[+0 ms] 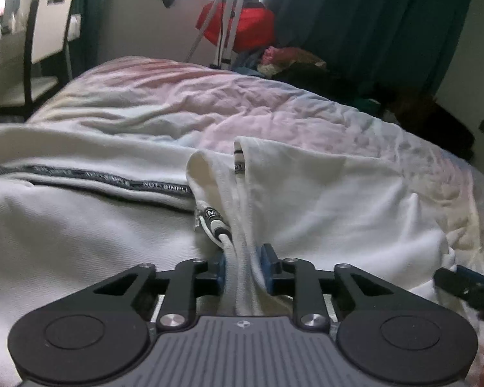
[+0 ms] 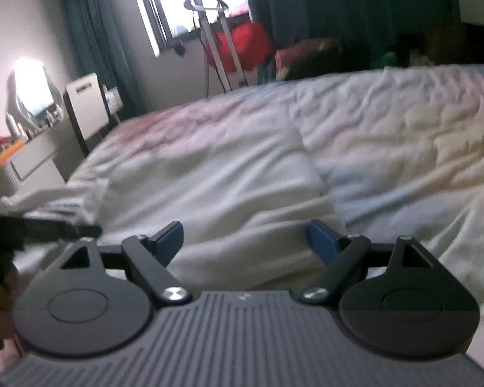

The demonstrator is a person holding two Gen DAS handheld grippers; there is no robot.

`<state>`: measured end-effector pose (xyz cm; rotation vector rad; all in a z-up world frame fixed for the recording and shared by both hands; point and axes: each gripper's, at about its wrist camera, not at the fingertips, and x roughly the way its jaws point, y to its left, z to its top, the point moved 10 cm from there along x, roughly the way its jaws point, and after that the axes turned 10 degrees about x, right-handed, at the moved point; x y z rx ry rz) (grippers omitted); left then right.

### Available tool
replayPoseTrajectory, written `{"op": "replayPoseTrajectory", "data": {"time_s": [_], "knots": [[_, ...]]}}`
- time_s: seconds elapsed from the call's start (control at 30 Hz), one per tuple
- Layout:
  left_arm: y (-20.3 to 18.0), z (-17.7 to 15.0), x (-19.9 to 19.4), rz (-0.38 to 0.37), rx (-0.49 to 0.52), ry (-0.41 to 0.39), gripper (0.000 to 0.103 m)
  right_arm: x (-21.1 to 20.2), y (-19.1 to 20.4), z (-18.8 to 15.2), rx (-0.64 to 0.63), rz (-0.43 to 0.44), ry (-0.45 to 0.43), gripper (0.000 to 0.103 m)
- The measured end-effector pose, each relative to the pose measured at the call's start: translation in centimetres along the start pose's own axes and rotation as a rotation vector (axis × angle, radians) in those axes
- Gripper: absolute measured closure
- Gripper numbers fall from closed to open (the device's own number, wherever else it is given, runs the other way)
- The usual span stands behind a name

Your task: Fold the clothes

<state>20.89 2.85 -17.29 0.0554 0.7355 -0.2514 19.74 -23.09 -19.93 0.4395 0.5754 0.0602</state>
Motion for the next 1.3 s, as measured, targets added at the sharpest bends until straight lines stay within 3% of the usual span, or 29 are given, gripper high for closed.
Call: {"op": "replayPoseTrajectory", "data": {"time_s": [0.13, 0.2, 0.27, 0.33, 0.43, 0.73, 0.9, 1.03, 1.2, 1.3], "knots": [[0.4, -0.5, -2.1, 0.060, 0.008, -0.014, 0.044, 0.2, 0.1, -0.3, -0.012, -0.009, 0.003, 0.016], [1.4, -1.0, -3.7, 0.096, -0.026, -0.017, 0.036, -0.1, 0.2, -0.1, -0.015, -0.007, -0.005, 0.017], [2.6, -1.4, -5.1, 0.122, -0.072, -0.010, 0.018, -0.5, 0.2, -0.1, -0.015, -0.011, -0.013, 0.017], [4.1, -1.8, -7.0, 0.139, -0.131, -0.012, 0.016, -0.8, 0.1, -0.1, -0.010, -0.017, -0.016, 0.017], [7.1, -2.8, -9.7, 0.158, -0.256, -0.004, 0.004, -1.7, 0.3, 0.0, -0.003, -0.017, -0.019, 0.017], [18.1, -6.6, -13.4, 0.300, -0.689, 0.019, 0.004, -4.7, 1.9, 0.4, -0.020, 0.039, -0.063, 0.017], [21.9, -8.2, -12.9, 0.330, -0.828, 0.033, 0.004, -4.6, 2.0, -0.2, -0.012, 0.041, -0.048, 0.017], [24.1, -9.4, -11.4, 0.311, -0.909, 0.038, 0.006, -4.2, 2.3, -0.6, -0.037, 0.027, -0.048, 0.017], [26.4, -8.4, -10.6, 0.394, -0.843, -0.026, 0.009, -3.3, 3.2, -1.3, -0.079, 0.022, -0.041, 0.017], [27.7, -8.2, -11.1, 0.438, -0.848, -0.088, 0.022, -2.3, 4.0, -2.2, -0.106, 0.035, -0.006, 0.017]]}}
